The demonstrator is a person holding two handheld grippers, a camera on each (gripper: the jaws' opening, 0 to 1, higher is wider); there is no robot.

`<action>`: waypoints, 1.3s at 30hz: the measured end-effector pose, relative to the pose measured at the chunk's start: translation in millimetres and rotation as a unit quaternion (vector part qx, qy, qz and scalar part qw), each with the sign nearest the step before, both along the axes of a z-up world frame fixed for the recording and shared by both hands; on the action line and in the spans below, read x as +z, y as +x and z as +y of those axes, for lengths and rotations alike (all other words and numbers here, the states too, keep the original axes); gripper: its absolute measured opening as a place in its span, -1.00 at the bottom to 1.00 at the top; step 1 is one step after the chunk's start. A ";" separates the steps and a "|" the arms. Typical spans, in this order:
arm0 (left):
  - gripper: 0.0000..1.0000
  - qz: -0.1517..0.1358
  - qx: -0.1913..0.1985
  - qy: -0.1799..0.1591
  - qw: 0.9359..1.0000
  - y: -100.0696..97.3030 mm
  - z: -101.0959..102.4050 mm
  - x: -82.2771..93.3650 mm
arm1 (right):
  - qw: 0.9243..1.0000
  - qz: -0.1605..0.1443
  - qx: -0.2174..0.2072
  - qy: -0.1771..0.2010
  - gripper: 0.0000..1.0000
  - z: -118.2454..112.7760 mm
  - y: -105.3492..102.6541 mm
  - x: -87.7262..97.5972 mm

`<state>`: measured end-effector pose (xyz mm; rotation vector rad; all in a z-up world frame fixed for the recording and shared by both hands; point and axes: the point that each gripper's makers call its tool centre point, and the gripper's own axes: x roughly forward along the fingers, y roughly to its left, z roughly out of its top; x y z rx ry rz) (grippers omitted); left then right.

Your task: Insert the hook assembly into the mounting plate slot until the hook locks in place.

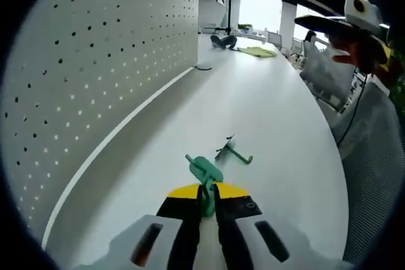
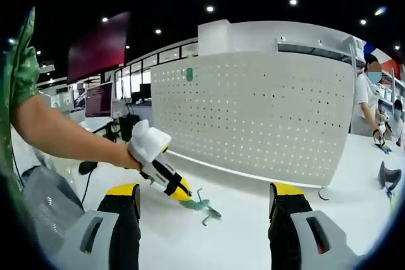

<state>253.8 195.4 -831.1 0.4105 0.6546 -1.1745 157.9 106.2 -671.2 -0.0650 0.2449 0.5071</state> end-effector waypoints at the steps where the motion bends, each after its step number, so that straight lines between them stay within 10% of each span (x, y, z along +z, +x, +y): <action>1: -0.82 -0.001 -0.001 0.000 1.000 -0.3 -0.3 0.1 | 1.000 0.000 0.000 0.000 0.70 -0.1 0.0 0.1; 39: -0.93 -0.025 -0.023 0.025 0.999 -2.5 -0.9 -1.3 | 1.000 -0.004 -0.006 0.003 0.70 -3.5 0.9 2.2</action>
